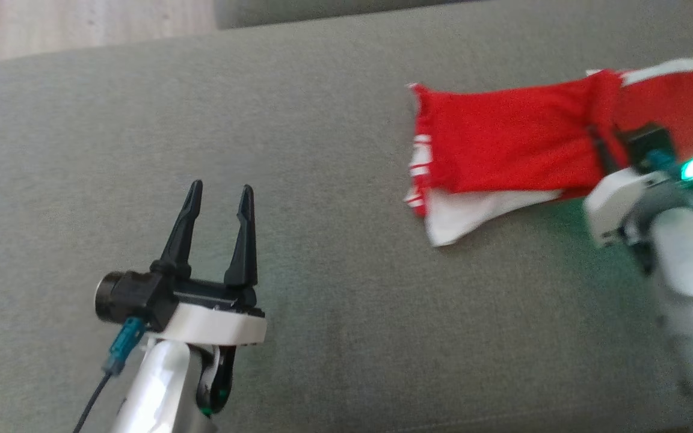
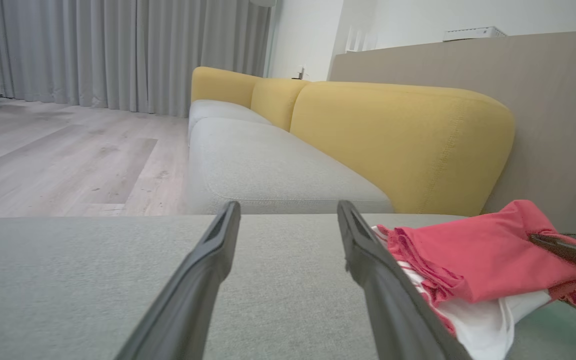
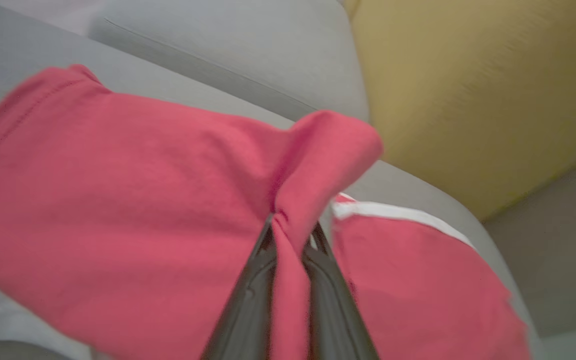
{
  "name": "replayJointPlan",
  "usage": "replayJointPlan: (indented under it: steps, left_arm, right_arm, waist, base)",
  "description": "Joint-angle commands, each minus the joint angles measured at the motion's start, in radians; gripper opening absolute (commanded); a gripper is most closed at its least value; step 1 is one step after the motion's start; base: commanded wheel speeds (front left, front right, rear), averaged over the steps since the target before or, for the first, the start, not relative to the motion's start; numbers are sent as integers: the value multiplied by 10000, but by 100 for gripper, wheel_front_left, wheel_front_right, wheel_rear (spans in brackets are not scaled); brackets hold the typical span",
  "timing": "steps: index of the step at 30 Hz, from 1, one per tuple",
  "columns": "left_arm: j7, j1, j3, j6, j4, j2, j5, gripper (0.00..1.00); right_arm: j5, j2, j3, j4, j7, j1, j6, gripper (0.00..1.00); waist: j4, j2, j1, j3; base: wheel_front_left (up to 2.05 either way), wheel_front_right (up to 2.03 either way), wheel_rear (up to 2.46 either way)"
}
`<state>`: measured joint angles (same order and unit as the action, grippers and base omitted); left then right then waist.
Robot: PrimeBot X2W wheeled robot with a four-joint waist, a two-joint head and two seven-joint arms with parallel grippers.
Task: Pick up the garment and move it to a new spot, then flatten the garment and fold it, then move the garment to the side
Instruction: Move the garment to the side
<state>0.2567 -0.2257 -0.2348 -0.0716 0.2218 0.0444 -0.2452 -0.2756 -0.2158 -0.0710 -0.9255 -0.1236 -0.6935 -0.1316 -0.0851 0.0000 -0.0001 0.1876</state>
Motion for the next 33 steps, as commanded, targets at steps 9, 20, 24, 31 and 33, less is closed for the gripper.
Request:
replayJointPlan:
  steps: [9, 20, 24, 31, 33]
  left_arm:
    - [51, -973, 298, -173, -306, 58, 261, 100]
    - [51, -1186, 865, -344, -190, 66, 317, 100]
    - [51, -1093, 1116, -396, -175, 66, 374, 100]
    - [51, -989, 1274, -445, -224, 63, 440, 100]
    - [51, -977, 1289, -453, -219, 62, 414, 100]
  right_arm:
    - [844, -2427, -943, 800, 457, -1139, 9, 0]
    - [942, -3847, 153, 223, 832, -1795, 9, 0]
    - [1088, -3718, 236, 101, 814, -1817, 9, 0]
    - [1044, -3476, 785, 158, 790, -1730, 9, 100]
    - [1020, -3338, 976, 251, 713, -1700, 9, 100]
  waist:
    - [-452, 0, 1, 1220]
    - [21, 0, 1, 1539]
    - [69, 0, 1, 1485]
    - [36, 0, 1, 1308]
    - [28, 0, 1, 1164]
  base:
    - [0, 0, 0]
    - [0, 0, 0]
    - [0, 0, 0]
    - [0, 0, 0]
    - [0, 0, 0]
